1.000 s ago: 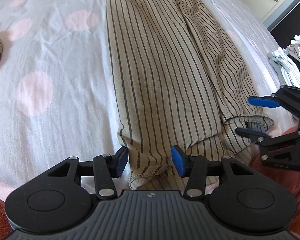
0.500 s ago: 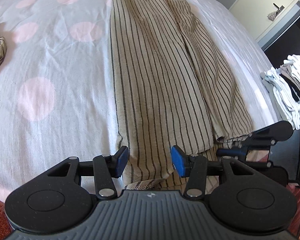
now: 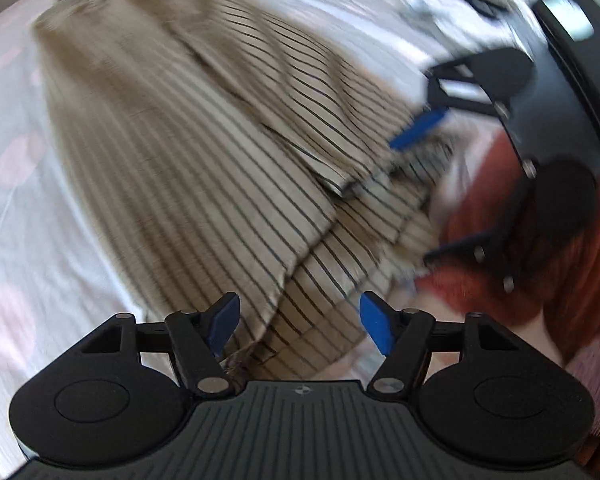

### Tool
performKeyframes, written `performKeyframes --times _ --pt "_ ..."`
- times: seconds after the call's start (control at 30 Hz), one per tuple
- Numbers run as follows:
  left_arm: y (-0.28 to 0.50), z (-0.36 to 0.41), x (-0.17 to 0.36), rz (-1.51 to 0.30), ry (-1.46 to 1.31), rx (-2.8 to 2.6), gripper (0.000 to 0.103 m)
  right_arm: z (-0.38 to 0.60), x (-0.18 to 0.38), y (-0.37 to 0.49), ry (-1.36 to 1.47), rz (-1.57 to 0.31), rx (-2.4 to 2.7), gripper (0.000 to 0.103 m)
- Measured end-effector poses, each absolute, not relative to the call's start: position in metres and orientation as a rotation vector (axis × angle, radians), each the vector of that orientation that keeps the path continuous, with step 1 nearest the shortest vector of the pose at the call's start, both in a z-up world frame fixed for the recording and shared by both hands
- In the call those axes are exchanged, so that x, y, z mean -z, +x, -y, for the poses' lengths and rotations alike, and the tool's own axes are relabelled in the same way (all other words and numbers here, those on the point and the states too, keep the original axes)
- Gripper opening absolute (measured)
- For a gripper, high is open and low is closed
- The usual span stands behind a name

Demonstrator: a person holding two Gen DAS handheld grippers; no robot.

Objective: Fold clothes
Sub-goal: 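Grasp the hem with the right gripper while the left gripper holds its edge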

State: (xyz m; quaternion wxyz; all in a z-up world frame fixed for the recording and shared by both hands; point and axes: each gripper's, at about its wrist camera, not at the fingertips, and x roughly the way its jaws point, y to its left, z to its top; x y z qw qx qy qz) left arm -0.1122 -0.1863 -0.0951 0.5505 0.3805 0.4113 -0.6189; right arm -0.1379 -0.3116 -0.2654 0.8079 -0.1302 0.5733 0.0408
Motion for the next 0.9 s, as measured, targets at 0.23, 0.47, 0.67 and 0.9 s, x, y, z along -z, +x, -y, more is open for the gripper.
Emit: performKeyframes --times 0.23,0.47,0.67,0.9 --pt "-0.152 0.196 0.123 -0.752 1.331 1.502 0.065 0.313 0.279 -0.126 -0.256 -1.296 -0.114 0.097" --pt "-0.164 0.192 0.154 -0.65 1.552 1.429 0.073 0.33 0.294 -0.118 -0.151 -1.351 -0.11 0.102" --pt "-0.159 0.188 0.155 -0.706 1.501 1.43 0.072 0.331 0.299 -0.117 -0.119 -1.359 -0.092 0.098" --pt "-0.149 0.181 0.147 -0.721 1.404 1.368 0.028 0.326 0.298 -0.123 -0.191 -1.335 -0.004 0.051"
